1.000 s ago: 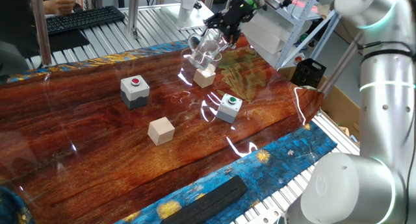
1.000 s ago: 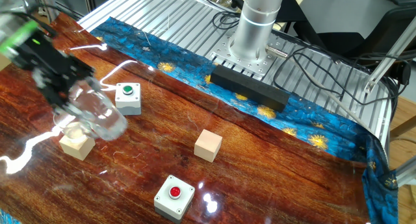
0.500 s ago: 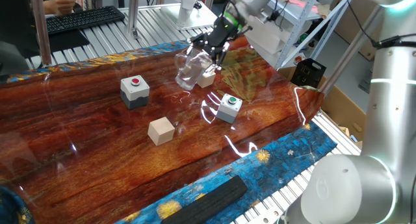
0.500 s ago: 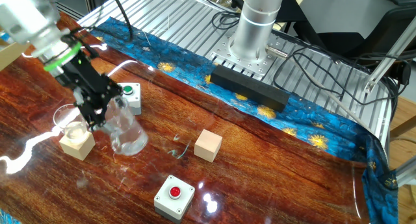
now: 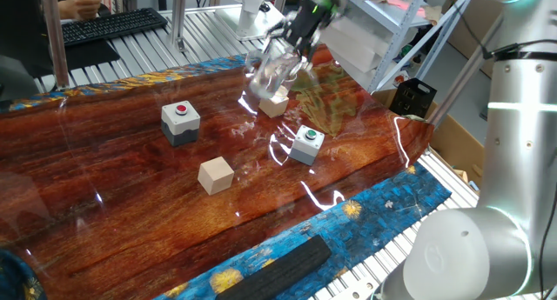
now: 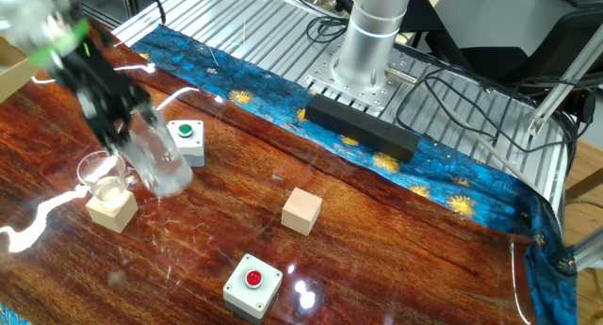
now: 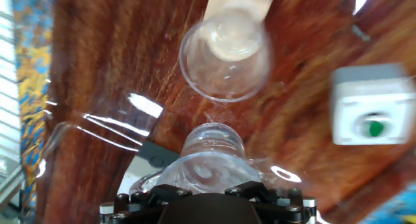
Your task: Pour the water from one cup into another empty cup
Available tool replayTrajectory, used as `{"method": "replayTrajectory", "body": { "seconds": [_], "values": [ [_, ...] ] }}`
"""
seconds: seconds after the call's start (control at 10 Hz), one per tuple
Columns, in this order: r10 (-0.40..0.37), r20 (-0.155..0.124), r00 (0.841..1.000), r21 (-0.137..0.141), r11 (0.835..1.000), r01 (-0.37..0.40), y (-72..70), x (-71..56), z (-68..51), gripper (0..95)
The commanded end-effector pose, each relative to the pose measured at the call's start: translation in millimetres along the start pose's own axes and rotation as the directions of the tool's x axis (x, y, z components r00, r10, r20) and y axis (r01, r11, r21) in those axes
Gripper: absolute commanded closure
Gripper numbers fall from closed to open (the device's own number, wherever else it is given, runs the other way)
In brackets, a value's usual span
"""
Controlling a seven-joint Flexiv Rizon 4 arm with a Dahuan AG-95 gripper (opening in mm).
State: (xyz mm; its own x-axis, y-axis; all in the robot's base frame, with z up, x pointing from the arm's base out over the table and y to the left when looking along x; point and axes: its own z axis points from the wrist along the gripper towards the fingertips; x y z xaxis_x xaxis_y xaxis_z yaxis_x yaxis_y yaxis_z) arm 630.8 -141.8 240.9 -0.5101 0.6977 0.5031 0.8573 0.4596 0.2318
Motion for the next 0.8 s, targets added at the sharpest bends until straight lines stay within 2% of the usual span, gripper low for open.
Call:
{"method": "replayTrajectory", "body": {
  "seconds": [0.1, 0.4, 0.8],
  "values": [
    [-0.022, 0.024, 0.999, 0.012, 1.000, 0.022, 0.1, 4.1, 66.6, 95.0],
    [-0.044, 0.042, 0.998, 0.024, 0.999, 0.043, 0.0, 9.4, 66.7, 95.0],
    [-0.103, 0.089, 0.991, 0.053, 0.994, 0.099, -1.8, 14.3, 70.8, 95.0]
  ]
}}
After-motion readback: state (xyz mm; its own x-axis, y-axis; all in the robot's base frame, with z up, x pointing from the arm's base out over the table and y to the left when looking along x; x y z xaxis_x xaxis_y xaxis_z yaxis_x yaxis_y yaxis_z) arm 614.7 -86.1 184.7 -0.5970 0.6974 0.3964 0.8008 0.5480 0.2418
